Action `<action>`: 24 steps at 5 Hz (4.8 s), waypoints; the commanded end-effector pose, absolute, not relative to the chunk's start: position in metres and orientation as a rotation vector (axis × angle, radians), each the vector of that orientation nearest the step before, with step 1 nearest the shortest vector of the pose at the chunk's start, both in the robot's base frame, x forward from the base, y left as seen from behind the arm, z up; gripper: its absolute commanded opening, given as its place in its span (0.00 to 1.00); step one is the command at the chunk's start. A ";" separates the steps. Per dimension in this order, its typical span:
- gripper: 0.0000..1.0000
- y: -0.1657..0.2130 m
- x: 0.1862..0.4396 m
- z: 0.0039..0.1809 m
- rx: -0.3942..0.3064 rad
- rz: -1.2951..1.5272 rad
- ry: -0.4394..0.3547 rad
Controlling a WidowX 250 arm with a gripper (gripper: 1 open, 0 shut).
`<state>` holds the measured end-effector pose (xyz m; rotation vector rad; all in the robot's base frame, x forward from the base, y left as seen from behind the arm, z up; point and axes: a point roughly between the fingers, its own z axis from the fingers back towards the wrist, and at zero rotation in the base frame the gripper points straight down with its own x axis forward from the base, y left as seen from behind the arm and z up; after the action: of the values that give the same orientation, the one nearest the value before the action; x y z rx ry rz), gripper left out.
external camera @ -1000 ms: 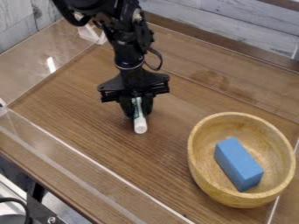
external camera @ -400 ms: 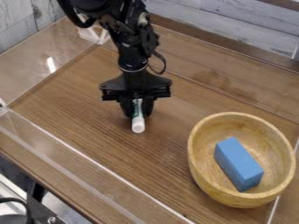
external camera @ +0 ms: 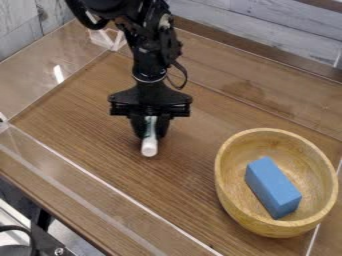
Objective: Put the green marker in the brown bowl
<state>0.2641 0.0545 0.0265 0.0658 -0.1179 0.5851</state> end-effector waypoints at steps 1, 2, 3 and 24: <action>0.00 0.055 0.274 0.052 0.083 0.551 -0.183; 0.00 0.056 0.274 0.063 0.101 0.532 -0.180; 0.00 0.056 0.278 0.086 0.113 0.524 -0.188; 0.00 0.055 0.298 0.119 0.160 0.092 -0.461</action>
<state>0.2933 0.0553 0.1020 0.1511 -0.4001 0.0955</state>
